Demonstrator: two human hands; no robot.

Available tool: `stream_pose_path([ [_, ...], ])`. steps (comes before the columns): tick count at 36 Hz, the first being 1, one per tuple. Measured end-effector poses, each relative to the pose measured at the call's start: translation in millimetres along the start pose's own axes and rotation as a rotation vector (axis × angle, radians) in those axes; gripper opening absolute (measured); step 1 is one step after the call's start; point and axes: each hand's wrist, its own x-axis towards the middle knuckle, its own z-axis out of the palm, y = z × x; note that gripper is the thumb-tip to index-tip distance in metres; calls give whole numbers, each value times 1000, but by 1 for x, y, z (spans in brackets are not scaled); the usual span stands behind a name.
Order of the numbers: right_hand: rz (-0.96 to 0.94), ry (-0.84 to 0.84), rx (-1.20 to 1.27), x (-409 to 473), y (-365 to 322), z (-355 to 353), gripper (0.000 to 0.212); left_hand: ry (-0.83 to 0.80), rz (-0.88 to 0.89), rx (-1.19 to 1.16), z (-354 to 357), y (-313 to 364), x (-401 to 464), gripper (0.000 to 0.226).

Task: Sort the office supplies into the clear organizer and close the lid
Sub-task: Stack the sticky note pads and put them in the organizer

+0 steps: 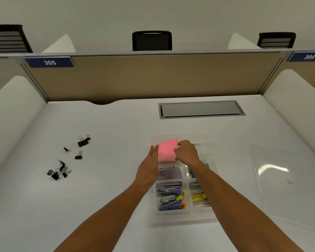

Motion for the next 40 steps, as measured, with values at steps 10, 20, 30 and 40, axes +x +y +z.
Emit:
stream_pose_path([
  [10, -92, 193, -223, -12, -2, 4, 34, -18, -4, 21, -7, -5, -2, 77],
  [20, -202, 269, -345, -14, -23, 22, 30, 64, -60, -22, -28, -43, -20, 68],
  [30, -428, 145, -147, -22, -57, 51, 23, 138, -162, -48, -52, -85, -34, 65],
  [40, -613, -23, -35, -35, -85, 95, 20, 228, -258, -34, -75, -136, -63, 60],
])
